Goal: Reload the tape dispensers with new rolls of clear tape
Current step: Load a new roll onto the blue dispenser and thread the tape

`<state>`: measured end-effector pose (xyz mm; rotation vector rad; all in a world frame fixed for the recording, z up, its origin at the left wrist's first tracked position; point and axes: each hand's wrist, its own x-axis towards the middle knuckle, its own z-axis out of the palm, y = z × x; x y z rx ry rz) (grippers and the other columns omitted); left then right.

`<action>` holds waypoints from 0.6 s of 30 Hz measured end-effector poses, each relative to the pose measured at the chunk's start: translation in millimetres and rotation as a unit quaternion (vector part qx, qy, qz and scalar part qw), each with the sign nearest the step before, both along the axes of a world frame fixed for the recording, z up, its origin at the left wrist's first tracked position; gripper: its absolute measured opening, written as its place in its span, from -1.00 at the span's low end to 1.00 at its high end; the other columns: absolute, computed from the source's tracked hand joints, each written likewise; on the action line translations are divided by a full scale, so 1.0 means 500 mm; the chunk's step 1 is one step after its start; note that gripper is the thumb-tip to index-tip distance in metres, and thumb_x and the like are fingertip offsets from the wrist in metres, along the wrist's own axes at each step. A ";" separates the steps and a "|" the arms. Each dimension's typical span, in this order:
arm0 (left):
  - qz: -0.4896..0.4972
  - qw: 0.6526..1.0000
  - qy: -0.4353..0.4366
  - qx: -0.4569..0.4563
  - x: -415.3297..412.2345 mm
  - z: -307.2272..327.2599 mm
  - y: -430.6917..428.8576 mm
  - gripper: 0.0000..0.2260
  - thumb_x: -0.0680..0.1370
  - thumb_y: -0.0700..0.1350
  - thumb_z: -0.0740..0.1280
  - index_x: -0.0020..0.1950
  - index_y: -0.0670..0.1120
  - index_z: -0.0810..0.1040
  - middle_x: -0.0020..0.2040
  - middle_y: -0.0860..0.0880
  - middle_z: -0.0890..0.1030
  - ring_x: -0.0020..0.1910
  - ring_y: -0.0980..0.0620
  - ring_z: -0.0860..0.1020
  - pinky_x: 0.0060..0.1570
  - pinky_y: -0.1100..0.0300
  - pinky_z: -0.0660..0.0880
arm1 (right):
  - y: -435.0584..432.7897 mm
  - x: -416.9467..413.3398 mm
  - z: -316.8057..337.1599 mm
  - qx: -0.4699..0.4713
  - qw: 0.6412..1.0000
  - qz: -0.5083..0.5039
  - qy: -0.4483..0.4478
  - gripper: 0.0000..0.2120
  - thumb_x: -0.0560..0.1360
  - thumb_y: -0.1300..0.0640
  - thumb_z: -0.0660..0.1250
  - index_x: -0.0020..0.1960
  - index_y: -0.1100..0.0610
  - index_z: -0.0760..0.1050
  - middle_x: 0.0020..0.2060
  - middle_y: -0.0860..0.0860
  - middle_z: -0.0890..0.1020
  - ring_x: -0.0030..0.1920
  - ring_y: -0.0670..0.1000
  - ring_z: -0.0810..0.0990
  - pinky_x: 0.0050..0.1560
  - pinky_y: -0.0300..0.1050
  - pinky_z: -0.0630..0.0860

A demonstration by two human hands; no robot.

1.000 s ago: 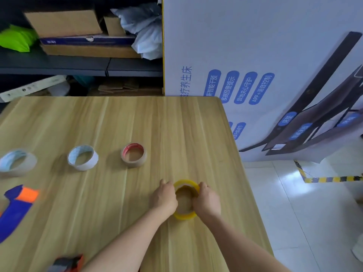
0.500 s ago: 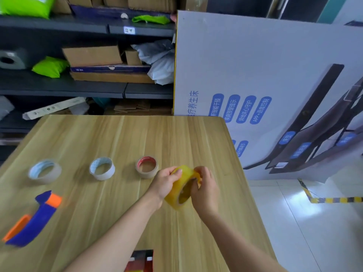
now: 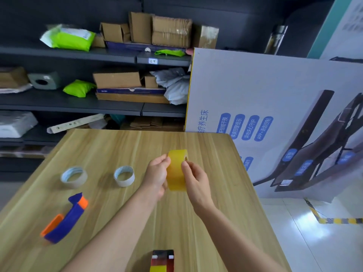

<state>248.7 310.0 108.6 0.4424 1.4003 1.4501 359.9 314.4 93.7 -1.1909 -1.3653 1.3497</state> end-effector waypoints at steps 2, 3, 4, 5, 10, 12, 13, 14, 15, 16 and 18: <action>-0.031 0.999 0.006 0.026 -0.014 0.015 -0.026 -0.72 0.65 -0.26 0.12 0.32 -0.25 0.45 0.14 -0.24 0.61 0.12 -0.18 0.58 0.23 -0.13 0.47 | -0.014 -0.011 0.015 0.026 0.999 0.018 -0.015 -0.81 0.59 0.07 0.27 0.10 0.12 0.59 -0.13 -0.07 0.66 -0.19 -0.23 0.57 -0.17 -0.39 0.46; -0.048 0.998 0.020 0.041 -0.020 0.024 -0.041 -0.73 0.64 -0.28 0.12 0.30 -0.23 0.48 0.09 -0.21 0.62 0.07 -0.16 0.59 0.17 -0.08 0.50 | -0.021 -0.016 0.022 0.036 0.999 0.022 -0.022 -0.84 0.59 0.11 0.27 0.08 0.11 0.59 -0.13 -0.05 0.68 -0.18 -0.21 0.58 -0.17 -0.36 0.48; -0.058 0.996 0.047 0.055 -0.028 0.031 -0.055 -0.73 0.64 -0.28 0.14 0.29 -0.20 0.50 0.06 -0.17 0.64 0.03 -0.09 0.60 0.09 0.00 0.53 | -0.028 -0.021 0.028 0.043 0.998 0.026 -0.022 -0.86 0.60 0.14 0.27 0.05 0.10 0.60 -0.14 -0.04 0.68 -0.20 -0.20 0.58 -0.17 -0.34 0.49; -0.059 0.993 0.078 0.069 -0.036 0.040 -0.069 -0.73 0.62 -0.29 0.17 0.29 -0.17 0.52 0.04 -0.11 0.65 -0.03 0.02 0.62 -0.01 0.14 0.56 | -0.035 -0.025 0.034 0.047 0.998 0.033 -0.016 -0.86 0.60 0.17 0.26 0.03 0.10 0.60 -0.16 -0.03 0.68 -0.21 -0.19 0.57 -0.18 -0.32 0.49; -0.047 0.986 0.135 0.090 -0.081 0.057 -0.104 -0.60 0.56 -0.18 0.29 0.41 -0.03 0.44 0.27 -0.06 0.53 0.19 0.09 0.52 0.06 0.27 0.42 | -0.070 -0.040 0.057 0.039 0.995 0.086 0.025 -0.83 0.62 0.20 0.23 0.07 0.09 0.61 -0.13 -0.03 0.69 -0.14 -0.09 0.60 -0.07 -0.18 0.52; -0.074 0.989 0.091 0.086 -0.091 0.066 -0.112 -0.51 0.56 0.00 0.30 0.49 0.09 0.29 0.33 -0.03 0.45 0.27 -0.03 0.48 0.20 0.07 0.43 | -0.087 -0.049 0.067 0.043 0.991 0.122 0.042 -0.82 0.62 0.24 0.23 0.08 0.09 0.59 -0.13 -0.06 0.68 -0.14 -0.15 0.59 -0.09 -0.26 0.50; -0.082 0.991 0.068 0.082 -0.096 0.072 -0.117 -0.49 0.55 0.06 0.30 0.49 0.13 0.27 0.31 -0.02 0.46 0.24 -0.05 0.50 0.20 0.00 0.46 | -0.096 -0.054 0.073 0.041 0.988 0.140 0.053 -0.82 0.62 0.25 0.23 0.11 0.12 0.58 -0.11 -0.06 0.68 -0.12 -0.16 0.60 -0.08 -0.27 0.50; -0.084 0.991 0.064 0.079 -0.103 0.079 -0.121 -0.51 0.53 0.08 0.32 0.45 0.16 0.30 0.27 -0.02 0.49 0.19 -0.05 0.53 0.16 -0.02 0.49 | -0.103 -0.058 0.077 0.038 0.985 0.153 0.064 -0.82 0.61 0.26 0.24 0.15 0.16 0.57 -0.09 -0.05 0.68 -0.10 -0.16 0.61 -0.08 -0.28 0.50; -0.083 0.991 0.073 0.081 -0.109 0.086 -0.126 -0.54 0.51 0.07 0.35 0.40 0.16 0.36 0.21 -0.03 0.52 0.11 -0.04 0.56 0.07 0.01 0.51 | -0.110 -0.061 0.082 0.031 0.983 0.164 0.074 -0.80 0.61 0.26 0.24 0.17 0.18 0.56 -0.07 -0.04 0.68 -0.09 -0.14 0.61 -0.08 -0.27 0.51; -0.076 0.989 0.083 0.092 -0.114 0.090 -0.131 -0.57 0.46 0.06 0.40 0.32 0.15 0.44 0.15 -0.06 0.55 0.02 -0.04 0.57 -0.04 0.05 0.52 | -0.113 -0.062 0.088 0.024 0.982 0.170 0.082 -0.79 0.59 0.26 0.25 0.17 0.18 0.57 -0.08 -0.02 0.68 -0.09 -0.12 0.61 -0.09 -0.26 0.51; -0.060 0.985 0.099 0.131 -0.120 0.093 -0.141 -0.55 0.31 0.08 0.46 0.18 0.10 0.52 0.05 -0.11 0.56 -0.10 -0.06 0.54 -0.18 0.08 0.48 | -0.113 -0.066 0.102 -0.001 0.980 0.175 0.095 -0.74 0.46 0.22 0.23 0.09 0.17 0.62 -0.14 0.04 0.66 -0.14 -0.03 0.59 -0.14 -0.17 0.52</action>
